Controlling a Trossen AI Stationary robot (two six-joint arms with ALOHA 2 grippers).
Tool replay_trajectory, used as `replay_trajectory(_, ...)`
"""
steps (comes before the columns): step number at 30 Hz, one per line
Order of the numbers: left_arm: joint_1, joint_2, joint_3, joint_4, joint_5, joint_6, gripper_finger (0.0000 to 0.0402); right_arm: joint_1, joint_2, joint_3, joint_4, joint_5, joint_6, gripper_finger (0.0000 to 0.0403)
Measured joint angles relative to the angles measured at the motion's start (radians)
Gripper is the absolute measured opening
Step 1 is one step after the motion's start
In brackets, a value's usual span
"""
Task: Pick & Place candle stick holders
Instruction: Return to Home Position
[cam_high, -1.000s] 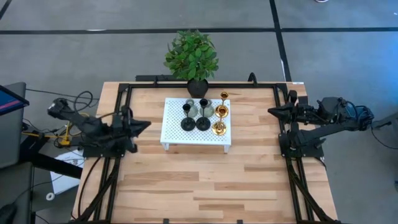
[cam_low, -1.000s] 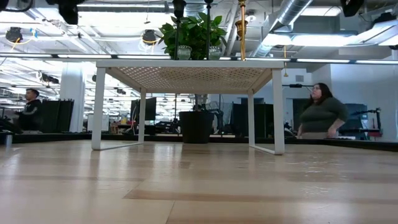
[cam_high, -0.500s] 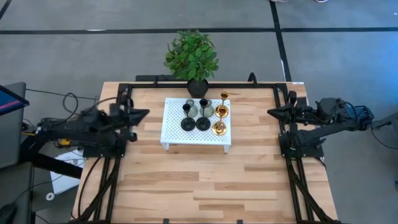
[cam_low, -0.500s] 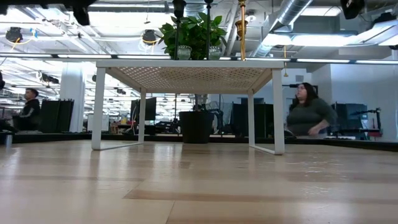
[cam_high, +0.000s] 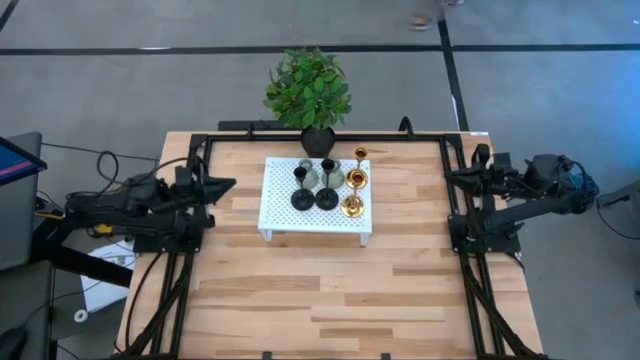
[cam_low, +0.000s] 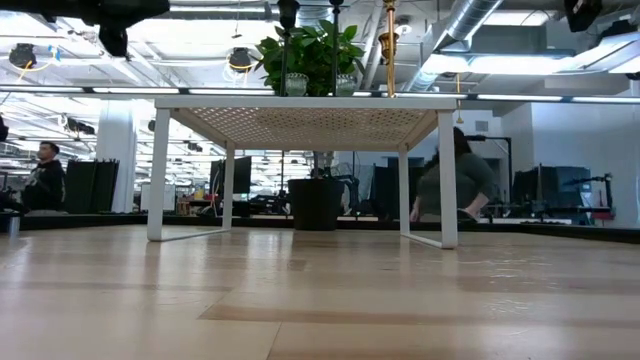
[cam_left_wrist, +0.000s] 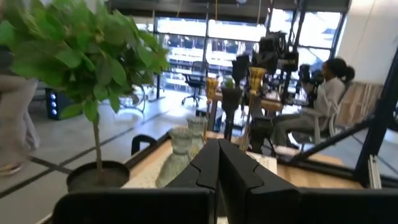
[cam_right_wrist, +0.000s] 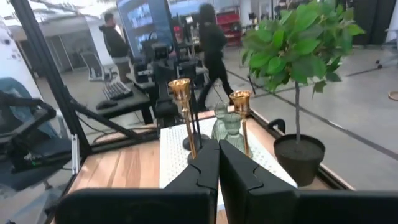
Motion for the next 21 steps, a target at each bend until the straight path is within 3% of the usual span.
replay_trajectory(13,0.000,-0.049,0.003,-0.017,-0.013,0.002,0.0005,0.000,-0.213,-0.030,-0.027,0.025,-0.019,0.0000)
replay_trajectory(21,0.000,-0.049,0.003,-0.076,-0.045,-0.026,0.0005,0.000,-0.216,-0.095,-0.029,0.034,-0.002,0.0000)
